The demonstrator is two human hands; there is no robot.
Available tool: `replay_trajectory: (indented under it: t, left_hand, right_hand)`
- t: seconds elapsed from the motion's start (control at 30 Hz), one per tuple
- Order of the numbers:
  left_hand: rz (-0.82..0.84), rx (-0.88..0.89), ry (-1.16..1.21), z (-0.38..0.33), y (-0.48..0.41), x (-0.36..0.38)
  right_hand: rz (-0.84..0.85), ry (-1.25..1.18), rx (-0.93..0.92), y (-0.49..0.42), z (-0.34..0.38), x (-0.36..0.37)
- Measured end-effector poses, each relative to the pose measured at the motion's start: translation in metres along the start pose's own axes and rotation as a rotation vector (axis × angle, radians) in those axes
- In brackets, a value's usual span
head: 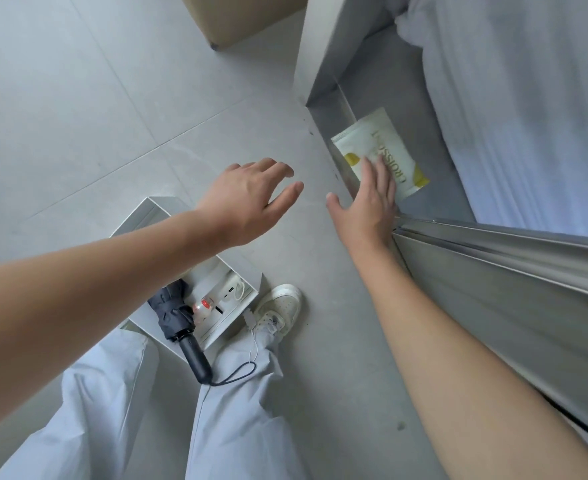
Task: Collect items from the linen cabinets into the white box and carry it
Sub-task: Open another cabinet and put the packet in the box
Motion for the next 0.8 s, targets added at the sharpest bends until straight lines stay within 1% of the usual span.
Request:
replay_trajectory:
  t: [0.07,0.17,0.27,0.43,0.5,0.67,0.8]
  left_hand:
    - [0.006,0.003,0.0,-0.004,-0.002,0.001]
    - [0.02,-0.004,0.007,-0.005,-0.004,0.005]
    - [0.021,-0.019,0.015,0.002,-0.003,0.011]
    - [0.021,-0.032,0.018,0.01,0.008,0.022]
    - [0.026,-0.034,0.01,0.012,0.013,0.023]
    - [0.032,-0.052,0.011,0.019,0.021,0.019]
    - [0.029,-0.05,0.017,0.018,0.029,0.011]
  right_hand:
    - [-0.053,0.027,-0.034,0.0,-0.002,-0.002]
    - [-0.123,0.051,-0.007,-0.015,-0.006,-0.003]
    - [-0.108,0.053,0.029,-0.027,-0.01,0.002]
    - [-0.134,0.1,0.012,-0.023,-0.009,0.004]
    - [-0.159,0.069,0.002,-0.021,-0.008,0.003]
    - [-0.21,-0.112,-0.019,-0.01,-0.004,-0.003]
    - [-0.23,-0.201,0.002,0.011,-0.001,-0.011]
Point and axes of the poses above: each hand's wrist, its own y-axis away from the middle knuckle, its own x-axis out of the palm, z = x × y, the point moved 2 cm from there along -y, towards the middle knuckle, and after that the axes turned 5 degrees about y, right-handed, at the moved point
